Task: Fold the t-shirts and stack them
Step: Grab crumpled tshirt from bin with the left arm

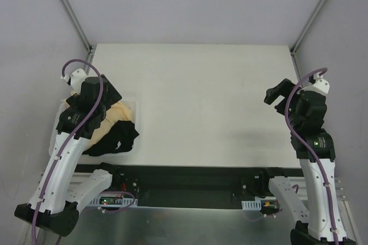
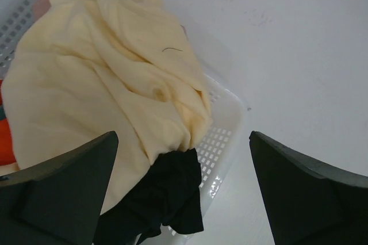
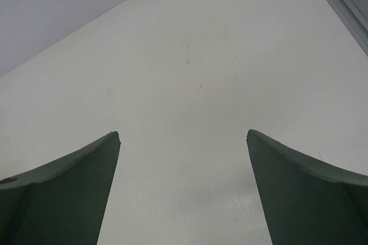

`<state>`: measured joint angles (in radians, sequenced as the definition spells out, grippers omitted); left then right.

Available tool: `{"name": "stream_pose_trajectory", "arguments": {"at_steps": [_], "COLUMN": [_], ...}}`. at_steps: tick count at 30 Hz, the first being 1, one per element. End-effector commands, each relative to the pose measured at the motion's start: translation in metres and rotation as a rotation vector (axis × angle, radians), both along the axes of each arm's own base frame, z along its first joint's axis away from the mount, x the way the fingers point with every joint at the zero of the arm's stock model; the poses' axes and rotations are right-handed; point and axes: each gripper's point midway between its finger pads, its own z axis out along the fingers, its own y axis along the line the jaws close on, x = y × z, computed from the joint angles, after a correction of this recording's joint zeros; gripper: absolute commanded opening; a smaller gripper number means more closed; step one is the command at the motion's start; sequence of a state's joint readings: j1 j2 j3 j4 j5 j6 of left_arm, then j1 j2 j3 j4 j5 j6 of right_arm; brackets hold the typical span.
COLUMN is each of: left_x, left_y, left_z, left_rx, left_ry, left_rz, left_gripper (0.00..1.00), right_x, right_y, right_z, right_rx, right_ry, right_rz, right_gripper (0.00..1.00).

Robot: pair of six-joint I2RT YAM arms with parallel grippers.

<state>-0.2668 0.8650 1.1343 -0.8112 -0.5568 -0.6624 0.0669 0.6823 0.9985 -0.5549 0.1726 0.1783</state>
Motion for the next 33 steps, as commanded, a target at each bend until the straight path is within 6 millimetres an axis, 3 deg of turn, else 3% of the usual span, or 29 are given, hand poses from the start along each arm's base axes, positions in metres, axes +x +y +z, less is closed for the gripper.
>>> {"name": "stream_pose_trajectory", "arguments": {"at_steps": [1,8,13,18,24,27,28,31,33], "left_x": [-0.007,0.023,0.066,0.082,0.076,0.067,0.065,0.058,0.057], "left_y": [0.027,0.051,0.050,0.070,0.076,0.081,0.082,0.090,0.094], "left_z": [0.012,-0.015,-0.033,-0.062,-0.079,-0.084,-0.084,-0.079,-0.070], "left_rx": [0.046,0.030,0.026,-0.044,-0.030,-0.018,-0.014,0.022,0.044], "left_ry": [0.009,0.141,0.161,0.213,0.263,0.268,0.267,0.255,0.240], "left_rz": [0.150,0.261,0.208,0.236,0.260,0.297,0.304,0.337,0.343], "left_gripper": [0.99,0.99,0.99,0.97,0.74,0.57,0.47,0.29,0.02], "right_x": [0.001,0.010,0.015,0.018,0.023,0.025,0.026,0.025,0.023], "right_y": [-0.002,0.022,0.023,0.022,0.021,0.021,0.020,0.019,0.017], "right_z": [-0.005,-0.008,-0.014,-0.021,-0.024,-0.028,-0.028,-0.027,-0.027], "right_rx": [-0.029,-0.022,-0.024,-0.037,-0.041,-0.041,-0.041,-0.047,-0.052], "right_ry": [0.009,-0.011,0.002,0.040,0.063,0.080,0.080,0.087,0.087], "right_rz": [0.007,0.156,0.159,0.166,0.158,0.156,0.151,0.145,0.137], "right_gripper": [0.96,0.96,0.96,0.96,0.96,0.96,0.96,0.96,0.96]}}
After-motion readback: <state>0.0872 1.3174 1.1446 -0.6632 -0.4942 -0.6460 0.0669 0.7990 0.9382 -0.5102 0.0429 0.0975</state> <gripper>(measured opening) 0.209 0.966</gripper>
